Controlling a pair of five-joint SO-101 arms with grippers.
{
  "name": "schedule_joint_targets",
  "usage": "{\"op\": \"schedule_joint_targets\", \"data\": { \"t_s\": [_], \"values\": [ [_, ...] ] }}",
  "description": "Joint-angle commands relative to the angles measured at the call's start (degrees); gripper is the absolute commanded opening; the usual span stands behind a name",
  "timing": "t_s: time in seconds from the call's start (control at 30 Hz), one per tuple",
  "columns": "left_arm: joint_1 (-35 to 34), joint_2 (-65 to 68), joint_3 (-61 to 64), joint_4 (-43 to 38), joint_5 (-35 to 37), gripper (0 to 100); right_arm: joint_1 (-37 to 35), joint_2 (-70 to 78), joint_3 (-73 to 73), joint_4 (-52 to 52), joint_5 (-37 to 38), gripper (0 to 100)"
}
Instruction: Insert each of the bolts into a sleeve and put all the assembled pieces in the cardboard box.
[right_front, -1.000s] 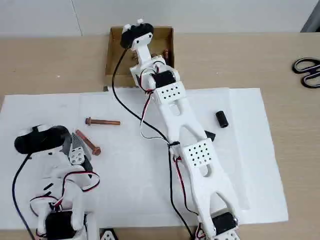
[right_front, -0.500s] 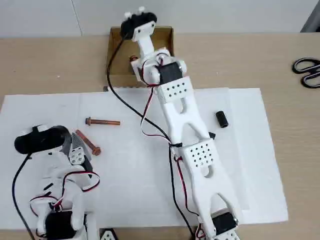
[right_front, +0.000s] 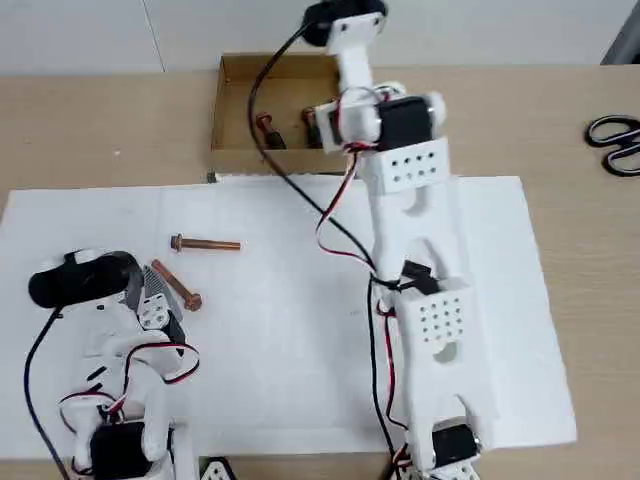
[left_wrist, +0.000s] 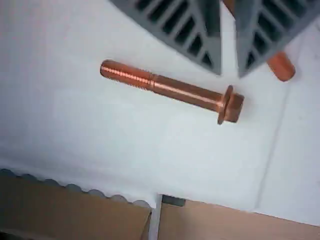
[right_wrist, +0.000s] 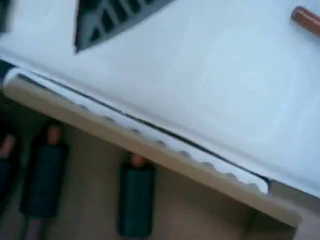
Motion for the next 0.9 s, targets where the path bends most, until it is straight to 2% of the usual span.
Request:
{"op": "schedule_joint_targets", "data": {
  "t_s": [0.0, 0.13, 0.27, 0.53, 0.6, 0.77, 0.87],
  "values": [
    [0.1, -0.5, -0.2, 0.2, 0.3, 1, 0.7, -10.6, 12.9, 1.3, -0.7, 5.2],
    [0.1, -0.6, -0.2, 0.2, 0.3, 1, 0.4, -20.9, 31.6, 1.0, -0.8, 9.6],
    [0.1, -0.6, -0.2, 0.0, 0.2, 1, 0.7, -26.7, 45.6, 0.8, -0.6, 9.8],
    [0.1, -0.6, -0.2, -0.1, 0.0, 1, 5.6, -28.3, 59.1, 0.7, -0.4, 10.0],
    [0.1, -0.6, -0.2, -0.1, 0.0, 1, 6.7, -28.3, 61.0, 0.7, 2.6, 9.9],
    [0.1, -0.6, -0.2, -0.1, 0.0, 1, 7.7, -28.6, 66.5, 0.8, 19.3, 9.9],
    [0.1, -0.6, -0.2, -0.1, 0.0, 1, 7.7, -28.7, 69.4, 0.8, 23.5, 10.0]
  ]
}}
